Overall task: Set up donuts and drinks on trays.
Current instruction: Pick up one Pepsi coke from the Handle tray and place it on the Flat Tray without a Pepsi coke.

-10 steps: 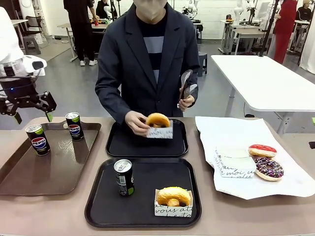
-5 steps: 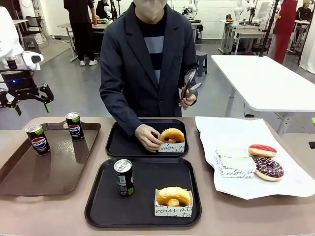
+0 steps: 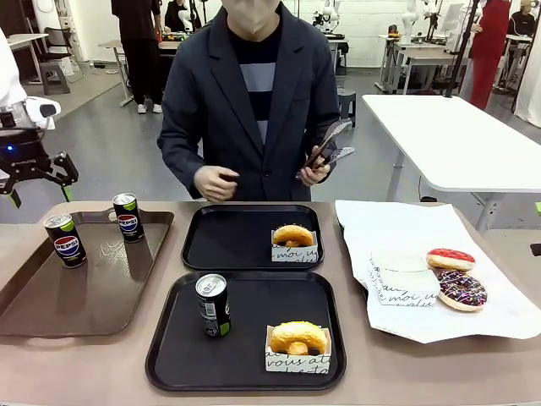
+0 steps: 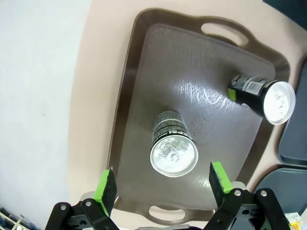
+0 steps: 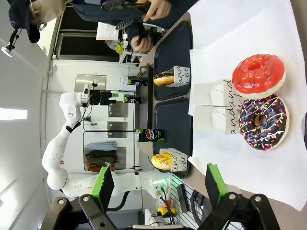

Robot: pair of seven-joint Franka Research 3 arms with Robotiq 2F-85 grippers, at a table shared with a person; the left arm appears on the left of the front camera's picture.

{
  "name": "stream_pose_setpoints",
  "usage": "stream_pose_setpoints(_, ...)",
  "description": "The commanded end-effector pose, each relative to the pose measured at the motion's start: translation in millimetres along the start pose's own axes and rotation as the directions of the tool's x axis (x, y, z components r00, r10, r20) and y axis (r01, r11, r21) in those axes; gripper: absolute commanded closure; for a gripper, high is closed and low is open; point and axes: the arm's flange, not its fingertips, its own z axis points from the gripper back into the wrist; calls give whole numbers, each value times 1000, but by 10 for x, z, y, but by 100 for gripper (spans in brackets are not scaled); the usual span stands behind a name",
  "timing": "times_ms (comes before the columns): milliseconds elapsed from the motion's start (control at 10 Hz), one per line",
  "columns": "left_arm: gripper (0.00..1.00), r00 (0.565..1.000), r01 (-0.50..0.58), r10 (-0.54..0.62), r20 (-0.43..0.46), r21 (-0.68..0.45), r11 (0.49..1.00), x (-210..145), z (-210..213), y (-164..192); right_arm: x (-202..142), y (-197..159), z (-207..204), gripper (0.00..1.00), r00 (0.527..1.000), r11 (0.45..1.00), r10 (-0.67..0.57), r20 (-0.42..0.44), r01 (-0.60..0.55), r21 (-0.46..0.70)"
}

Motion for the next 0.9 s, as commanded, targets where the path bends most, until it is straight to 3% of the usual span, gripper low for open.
stream_pose_setpoints(0,0,999,33,-33,1,-27,999,-32,-171,67,13,-5,-9,0,1000,1000,11,8,-11,21)
stream_pose_setpoints(600,0,1000,9,-9,-11,0,1000,-28,-97,22,13,-5,-9,0,1000,1000,11,8,-11,21)
stream_pose_setpoints(800,0,999,45,-44,24,-19,999,-44,-111,-34,13,-5,-9,0,1000,1000,11,8,-11,21)
